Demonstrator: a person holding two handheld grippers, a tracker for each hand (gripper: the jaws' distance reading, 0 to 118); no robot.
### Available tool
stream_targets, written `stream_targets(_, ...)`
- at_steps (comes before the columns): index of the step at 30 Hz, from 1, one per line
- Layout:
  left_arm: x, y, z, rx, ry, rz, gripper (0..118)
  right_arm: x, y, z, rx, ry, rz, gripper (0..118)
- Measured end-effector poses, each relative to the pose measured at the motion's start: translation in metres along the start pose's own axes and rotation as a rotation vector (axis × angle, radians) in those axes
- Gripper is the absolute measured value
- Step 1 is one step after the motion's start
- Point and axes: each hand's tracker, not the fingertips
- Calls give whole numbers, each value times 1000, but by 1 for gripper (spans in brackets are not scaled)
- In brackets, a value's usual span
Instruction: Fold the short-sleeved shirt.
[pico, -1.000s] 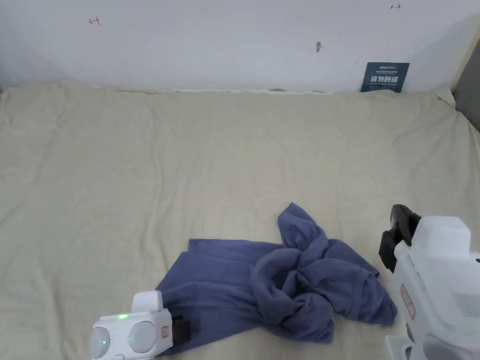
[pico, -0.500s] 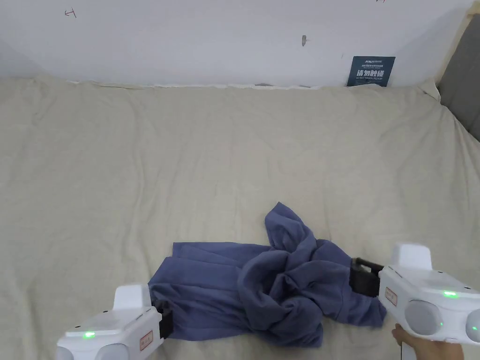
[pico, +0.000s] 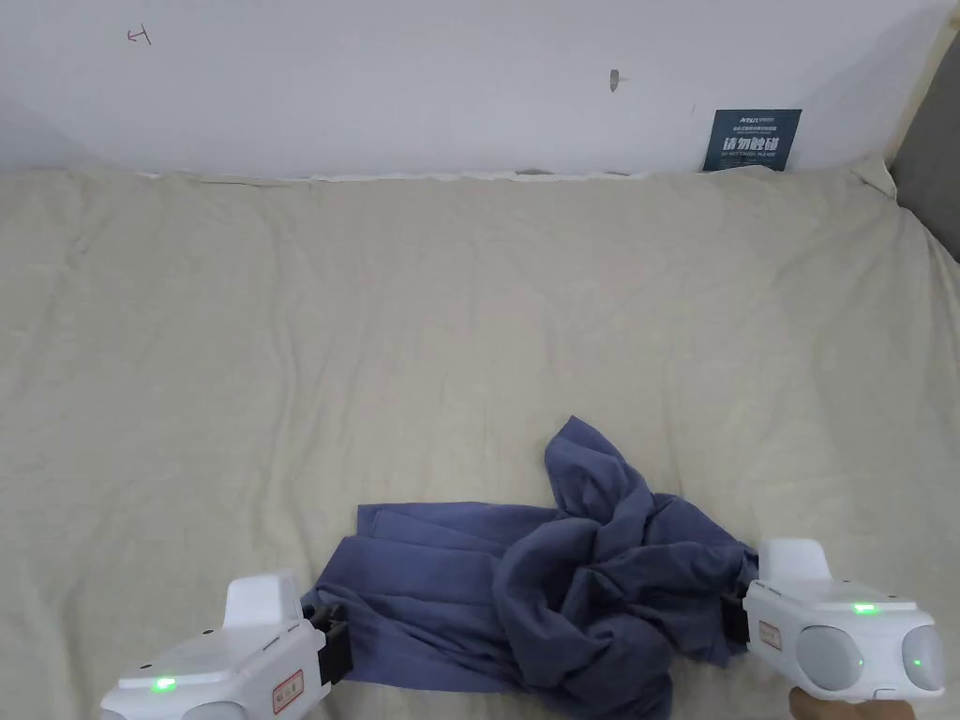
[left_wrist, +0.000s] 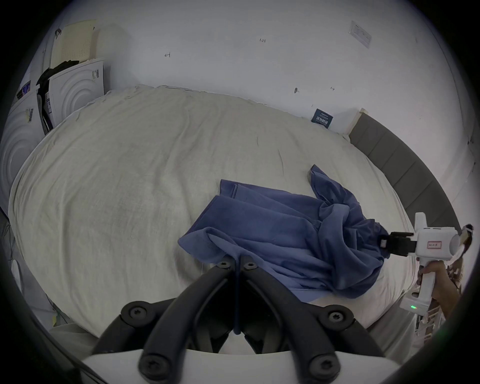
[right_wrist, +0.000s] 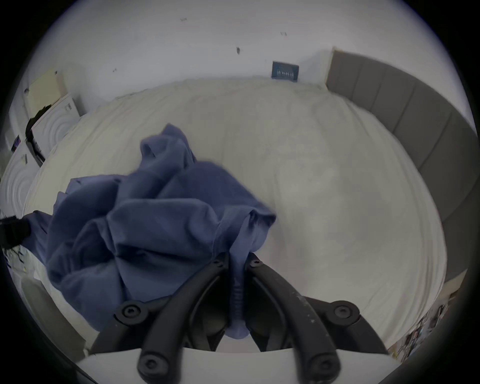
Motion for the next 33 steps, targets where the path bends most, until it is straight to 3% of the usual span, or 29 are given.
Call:
stream_targets(6, -5, 66, 4, 105, -16, 13, 2, 0, 75, 81, 231, -37, 79, 12)
stream_targets(11, -7, 169, 28, 267, -1, -17, 2, 18, 160, 124, 395, -54, 92, 12)
stream_targets(17, 1, 293, 58, 437, 115, -98, 2, 28, 254, 166, 543, -107, 91, 12)
stream_targets(21, 9, 367, 70, 524, 171, -88, 2, 36, 310, 173, 597, -123, 85, 12)
stream_targets(25, 13, 424, 65, 572, 194, -44, 2, 46, 352, 169, 624, -94, 27, 12)
stream_targets(33, 7, 461, 8, 567, 286, -37, 2, 44, 386, 113, 576, -45, -1, 12)
